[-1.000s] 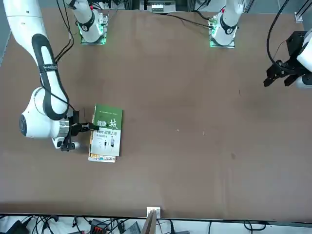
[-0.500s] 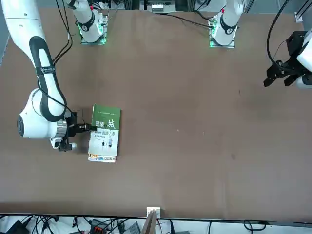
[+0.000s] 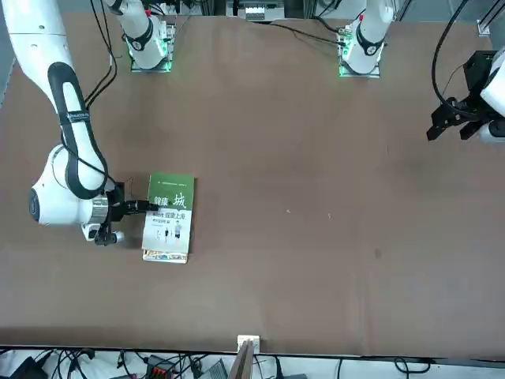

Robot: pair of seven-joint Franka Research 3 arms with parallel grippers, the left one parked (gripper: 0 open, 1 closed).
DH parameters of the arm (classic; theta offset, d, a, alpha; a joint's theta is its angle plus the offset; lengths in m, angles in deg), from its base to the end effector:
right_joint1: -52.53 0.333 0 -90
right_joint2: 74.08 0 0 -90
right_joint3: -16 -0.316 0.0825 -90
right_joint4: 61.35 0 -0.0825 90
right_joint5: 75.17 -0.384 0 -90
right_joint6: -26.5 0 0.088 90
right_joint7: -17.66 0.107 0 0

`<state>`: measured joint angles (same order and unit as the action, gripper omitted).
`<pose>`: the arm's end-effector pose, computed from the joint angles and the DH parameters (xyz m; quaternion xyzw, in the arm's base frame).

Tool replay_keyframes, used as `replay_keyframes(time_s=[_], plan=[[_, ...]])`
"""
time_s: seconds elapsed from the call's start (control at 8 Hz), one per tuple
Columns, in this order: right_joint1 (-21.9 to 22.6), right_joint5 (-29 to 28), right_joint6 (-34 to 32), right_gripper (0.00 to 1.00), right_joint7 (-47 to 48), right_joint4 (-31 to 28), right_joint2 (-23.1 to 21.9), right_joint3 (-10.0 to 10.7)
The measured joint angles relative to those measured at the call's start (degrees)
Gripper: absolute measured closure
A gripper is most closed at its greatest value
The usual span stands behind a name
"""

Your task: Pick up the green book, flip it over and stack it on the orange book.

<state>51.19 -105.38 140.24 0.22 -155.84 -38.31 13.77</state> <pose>0.6572 0.0391 0.2358 -0.9625 -0.0135 0.1043 0.2500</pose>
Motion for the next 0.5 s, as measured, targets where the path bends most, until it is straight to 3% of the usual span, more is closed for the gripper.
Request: replay_keyframes(time_s=[0.12,0.5], plan=[[0.0,0.0,0.0,0.01,-0.1,0.1,0.0,0.0],[0.0,6.0,0.0,0.0,-0.4,2.5,-0.4,-0.1]])
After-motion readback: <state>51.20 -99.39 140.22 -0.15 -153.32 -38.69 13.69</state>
